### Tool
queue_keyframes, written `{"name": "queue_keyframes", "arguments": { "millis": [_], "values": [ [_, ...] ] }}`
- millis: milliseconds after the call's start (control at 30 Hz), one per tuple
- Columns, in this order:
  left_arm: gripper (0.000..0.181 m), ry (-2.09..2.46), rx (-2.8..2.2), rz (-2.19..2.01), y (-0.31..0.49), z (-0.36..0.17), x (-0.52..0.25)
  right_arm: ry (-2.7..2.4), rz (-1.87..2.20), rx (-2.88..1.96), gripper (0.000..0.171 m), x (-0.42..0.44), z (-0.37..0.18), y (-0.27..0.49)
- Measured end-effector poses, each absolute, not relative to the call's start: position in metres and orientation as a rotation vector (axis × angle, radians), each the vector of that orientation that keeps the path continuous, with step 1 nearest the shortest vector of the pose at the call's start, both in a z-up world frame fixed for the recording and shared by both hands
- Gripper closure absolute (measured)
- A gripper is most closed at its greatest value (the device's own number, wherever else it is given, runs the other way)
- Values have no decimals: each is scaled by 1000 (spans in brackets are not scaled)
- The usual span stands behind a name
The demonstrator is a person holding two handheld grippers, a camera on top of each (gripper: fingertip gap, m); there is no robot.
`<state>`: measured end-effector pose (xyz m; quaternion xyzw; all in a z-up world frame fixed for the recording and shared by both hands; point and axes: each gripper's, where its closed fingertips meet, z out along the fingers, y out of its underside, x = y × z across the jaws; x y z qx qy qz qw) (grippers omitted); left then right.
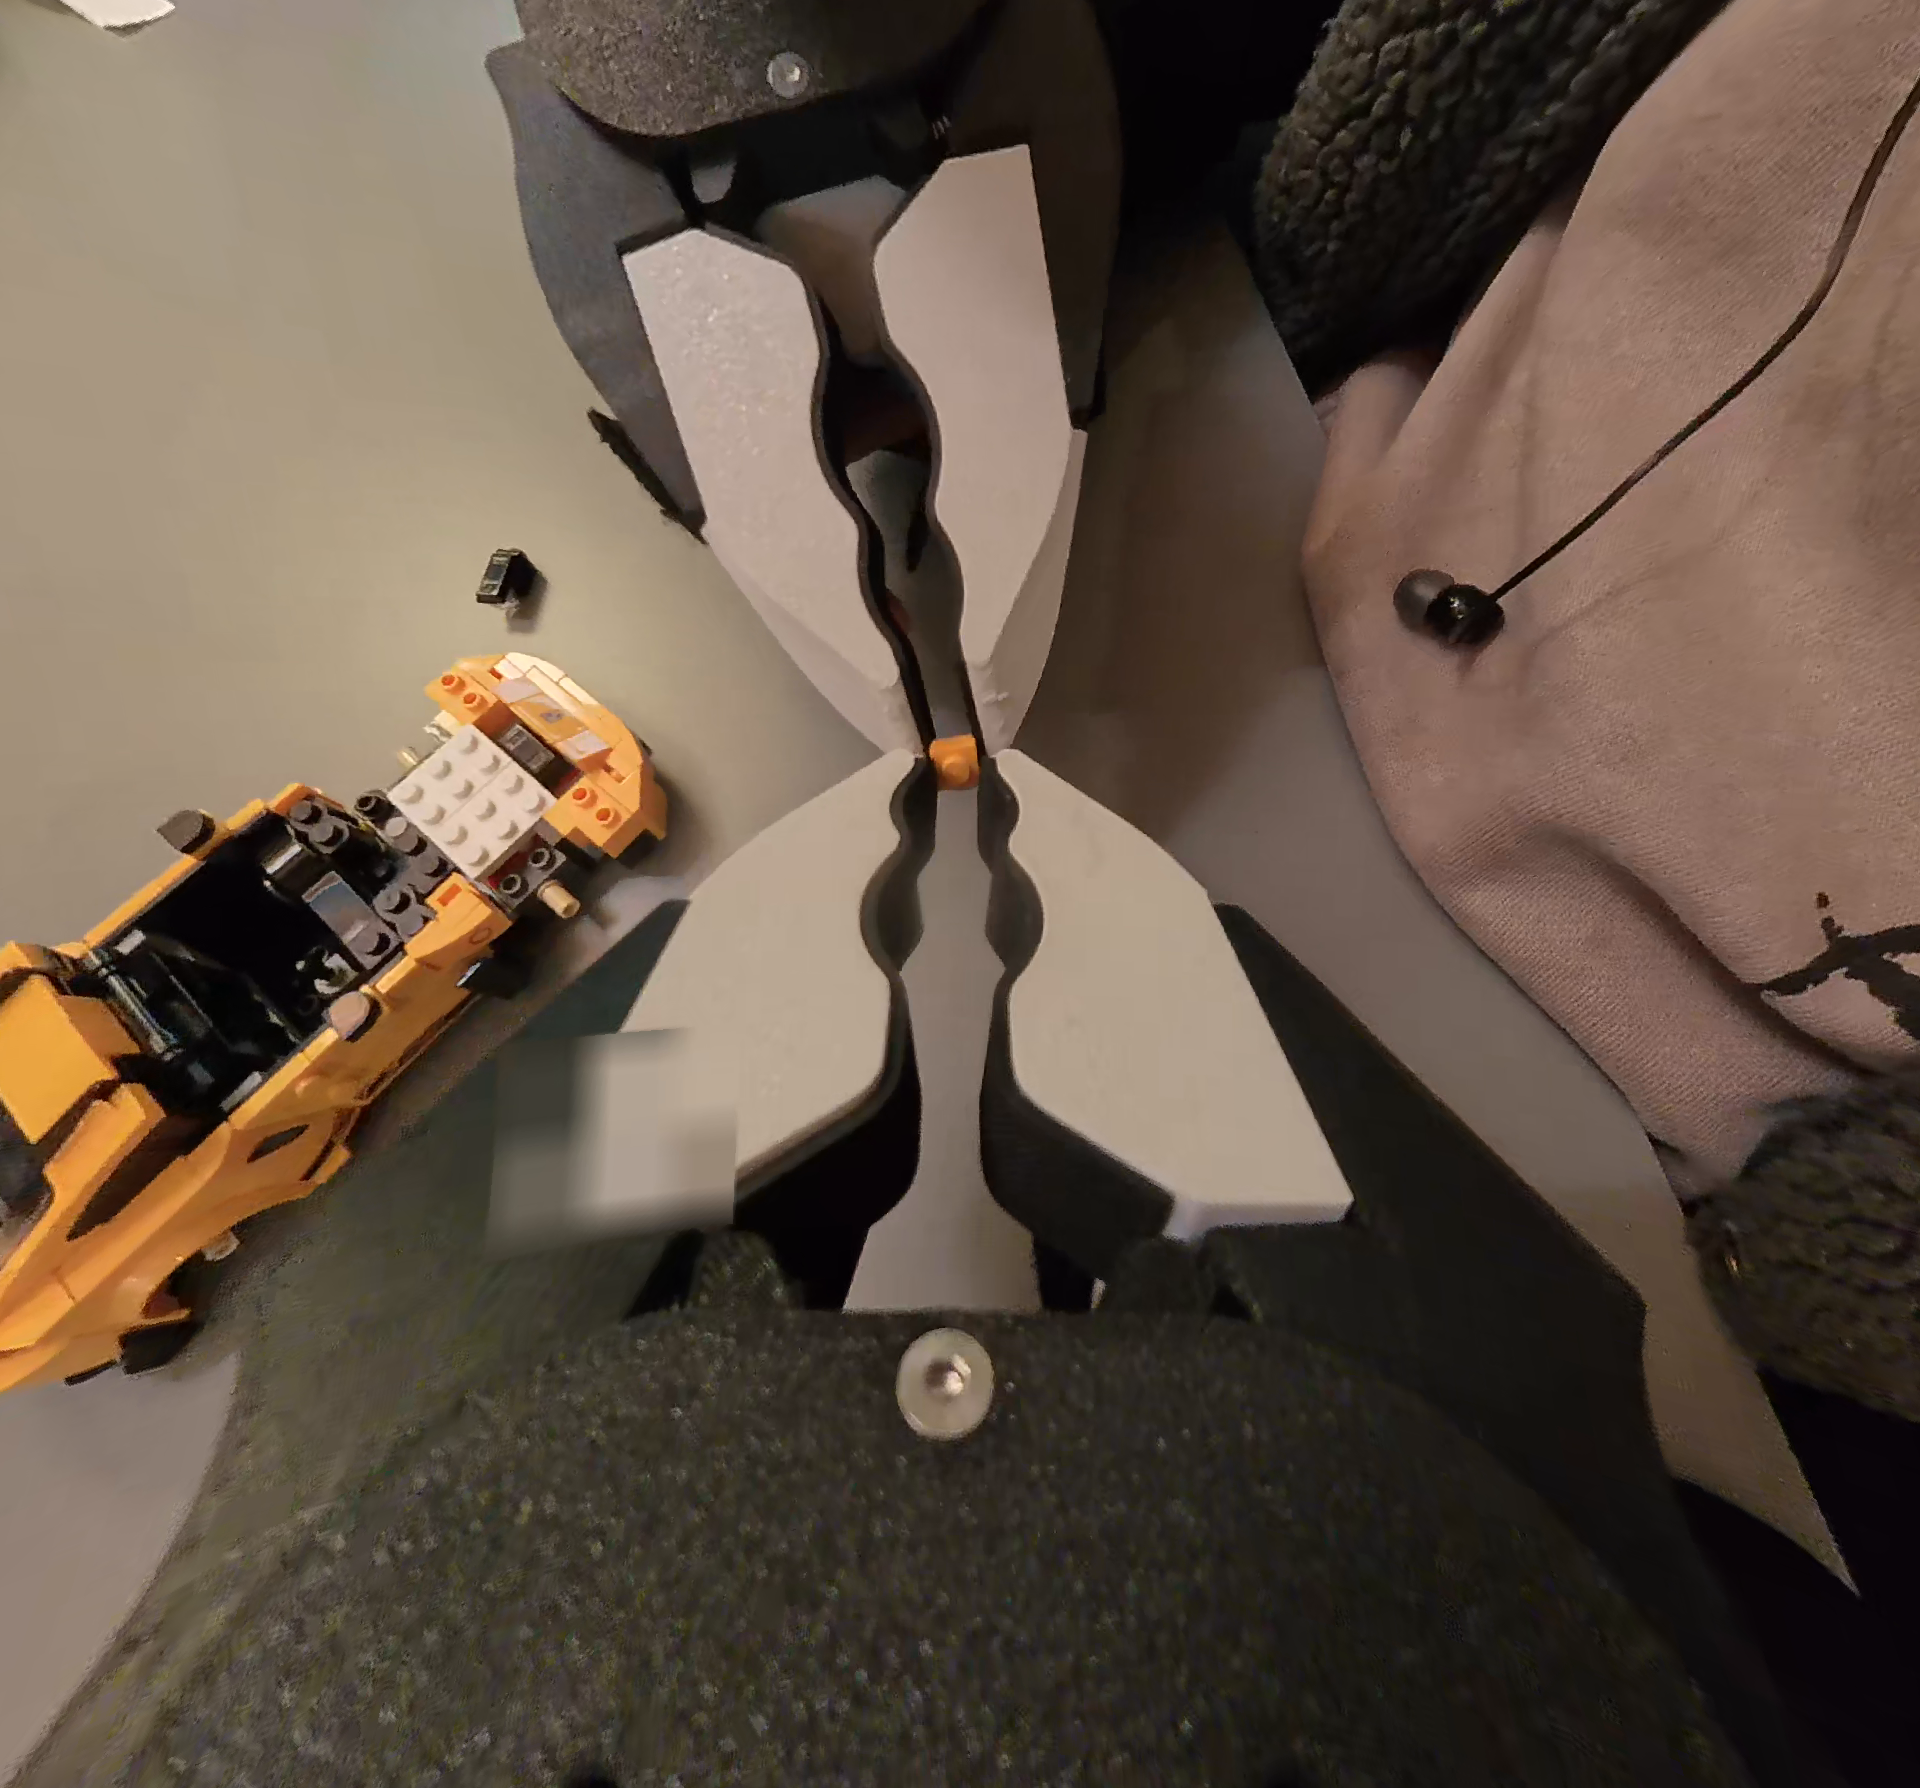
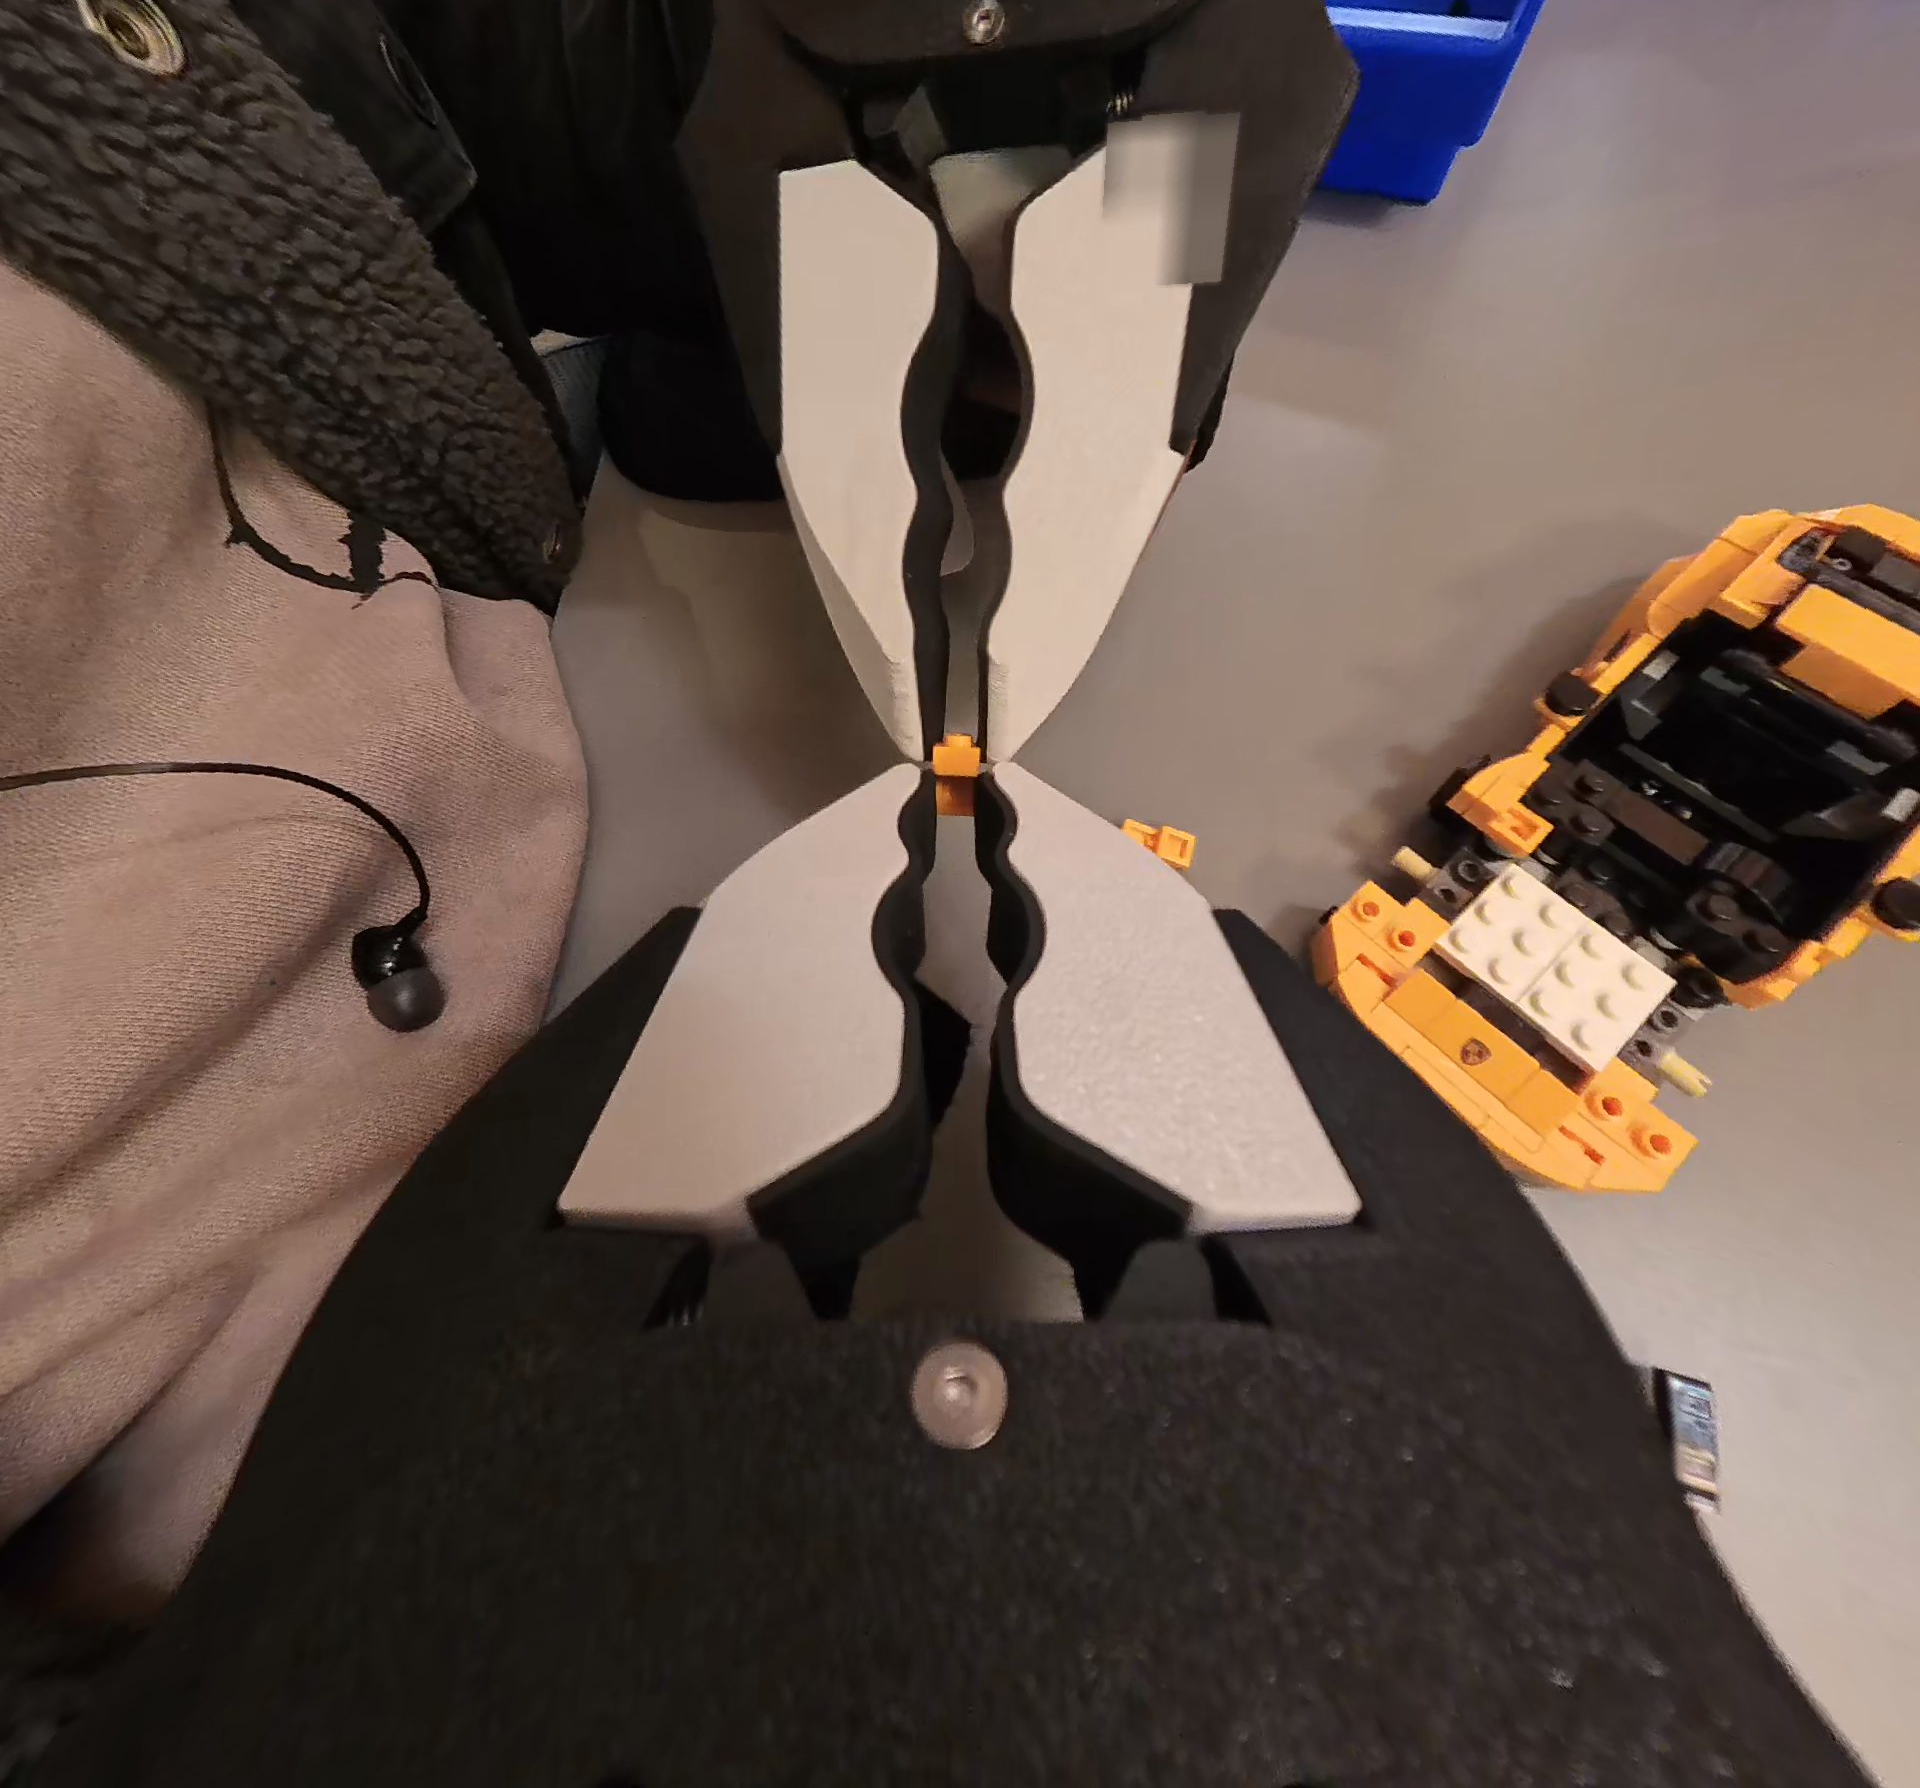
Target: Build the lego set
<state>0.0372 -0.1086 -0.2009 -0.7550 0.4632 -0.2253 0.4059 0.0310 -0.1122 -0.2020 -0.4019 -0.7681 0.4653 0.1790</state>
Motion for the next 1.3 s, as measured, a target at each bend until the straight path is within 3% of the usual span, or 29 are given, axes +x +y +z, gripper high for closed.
{"name": "queue_keyframes", "arguments": {
  "millis": [467, 567, 1300],
  "values": [
    [173, 1109, -1904, -588, -104, -200, 34, -2142, 1279, -1127, 164, 28, -202, -106],
    [163, 1095, -1884, -544, -100, -198, 30, -2112, 1282, -1167, 164, 26, -202, -99],
    [162, 1044, -1616, 70, -66, -171, 20, -1716, 1921, -1430, 164, 20, -152, -86]
  ]
}}
